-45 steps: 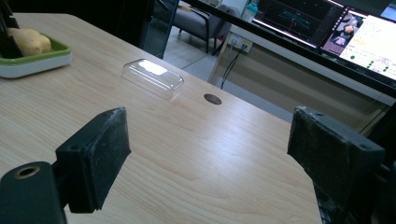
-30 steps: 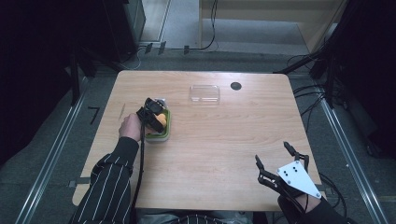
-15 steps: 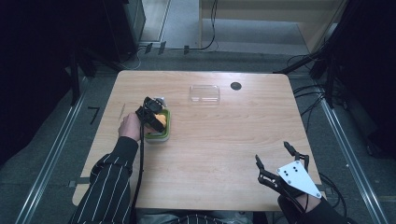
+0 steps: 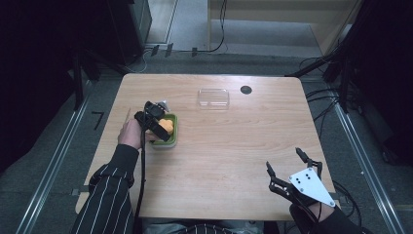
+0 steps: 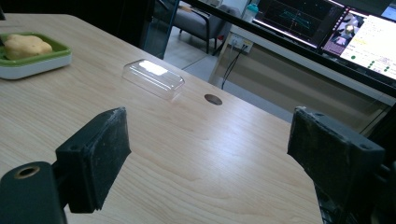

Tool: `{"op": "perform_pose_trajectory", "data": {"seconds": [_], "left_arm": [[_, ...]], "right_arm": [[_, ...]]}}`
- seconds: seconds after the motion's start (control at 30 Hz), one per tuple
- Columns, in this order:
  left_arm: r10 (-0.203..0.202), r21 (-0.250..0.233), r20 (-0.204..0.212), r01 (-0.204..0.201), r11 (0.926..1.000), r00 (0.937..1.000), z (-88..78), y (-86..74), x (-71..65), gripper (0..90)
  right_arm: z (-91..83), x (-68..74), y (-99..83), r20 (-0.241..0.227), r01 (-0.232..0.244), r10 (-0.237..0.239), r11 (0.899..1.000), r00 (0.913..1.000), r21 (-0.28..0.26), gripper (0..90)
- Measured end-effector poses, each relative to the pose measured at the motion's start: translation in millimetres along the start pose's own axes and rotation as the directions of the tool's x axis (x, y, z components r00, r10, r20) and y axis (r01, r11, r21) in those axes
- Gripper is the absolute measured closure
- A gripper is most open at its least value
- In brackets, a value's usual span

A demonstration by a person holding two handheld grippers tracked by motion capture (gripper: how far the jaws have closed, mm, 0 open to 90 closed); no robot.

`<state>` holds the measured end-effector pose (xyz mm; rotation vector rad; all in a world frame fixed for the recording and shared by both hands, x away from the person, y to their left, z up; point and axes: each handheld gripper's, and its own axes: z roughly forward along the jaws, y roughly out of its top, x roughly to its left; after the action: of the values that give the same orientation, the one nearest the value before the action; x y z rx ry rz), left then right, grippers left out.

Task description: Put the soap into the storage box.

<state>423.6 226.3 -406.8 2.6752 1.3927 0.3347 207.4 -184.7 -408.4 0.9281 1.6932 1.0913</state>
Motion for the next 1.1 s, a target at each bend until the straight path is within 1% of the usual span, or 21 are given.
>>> {"op": "perform_pose_trajectory", "data": {"seconds": [0.07,0.1,0.13,0.23,0.27,0.37,0.47,0.57,0.6,0.63,0.67,0.83,0.97,1.1], "left_arm": [[-0.005,0.006,0.008,0.005,1.0000,1.0000,-2.6,-2.0,-0.3,4.2],[-0.002,0.001,0.001,0.002,1.0000,1.0000,-4.3,-3.2,-0.3,3.9],[-0.004,0.004,0.007,0.004,1.0000,1.0000,-6.1,-4.3,-0.6,3.8],[-0.008,0.001,0.003,0.008,1.0000,1.0000,-9.8,-7.0,-1.8,2.5],[-0.012,0.002,0.010,0.012,0.9999,0.9999,-12.4,-10.2,-3.1,2.2],[-0.015,0.005,0.004,0.015,0.9999,0.9999,-15.4,-13.5,-5.1,1.7],[-0.016,0.019,0.014,0.016,0.9997,0.9998,-19.4,-21.1,-9.0,0.9],[-0.029,0.013,0.019,0.029,0.9995,0.9994,-21.9,-28.2,-9.6,0.1],[-0.034,0.017,0.011,0.034,0.9993,0.9994,-22.7,-30.5,-10.5,0.1],[-0.036,0.025,0.019,0.035,0.9991,0.9992,-23.1,-32.8,-10.5,0.0],[-0.039,0.029,0.017,0.039,0.9988,0.9991,-23.2,-35.4,-11.2,0.0],[-0.034,0.047,0.020,0.033,0.9984,0.9992,-25.8,-47.3,-13.1,0.0],[-0.033,0.047,0.020,0.032,0.9984,0.9992,-27.3,-56.8,-16.3,0.0],[-0.030,0.068,0.031,0.028,0.9973,0.9991,-25.8,-67.3,-19.8,0.0]], "right_arm": [[0.1,0.0,0.1,0.000,-0.001,0.001,1.000,1.0000,-0.001,13.4],[0.1,0.1,0.1,0.000,-0.001,0.001,1.000,1.0000,-0.001,13.4],[0.1,0.2,0.1,0.000,0.000,0.000,1.000,1.0000,0.000,13.4],[0.2,0.2,0.2,-0.001,-0.002,0.002,1.000,1.0000,0.000,13.4],[0.3,0.3,0.2,-0.001,-0.002,0.002,1.000,1.0000,0.001,13.4],[0.1,0.4,0.3,-0.001,-0.002,0.002,1.000,1.0000,0.001,13.4],[0.3,0.4,0.2,-0.001,-0.001,0.001,1.000,1.0000,0.001,13.4],[0.4,0.3,0.2,-0.002,0.002,-0.002,1.000,1.0000,0.000,13.4],[0.4,0.2,0.2,-0.003,0.002,-0.002,1.000,1.0000,0.000,13.5],[0.3,0.4,0.2,-0.003,0.000,0.000,1.000,1.0000,0.001,13.4],[0.4,0.3,0.3,-0.002,0.002,-0.002,1.000,1.0000,0.001,13.4],[0.3,0.7,0.3,-0.001,0.002,-0.002,1.000,1.0000,0.001,13.4],[0.1,0.5,0.5,0.000,0.002,-0.002,1.000,1.0000,0.000,13.4],[-0.1,0.5,0.4,0.000,0.001,-0.001,1.000,1.0000,0.000,13.4]]}}
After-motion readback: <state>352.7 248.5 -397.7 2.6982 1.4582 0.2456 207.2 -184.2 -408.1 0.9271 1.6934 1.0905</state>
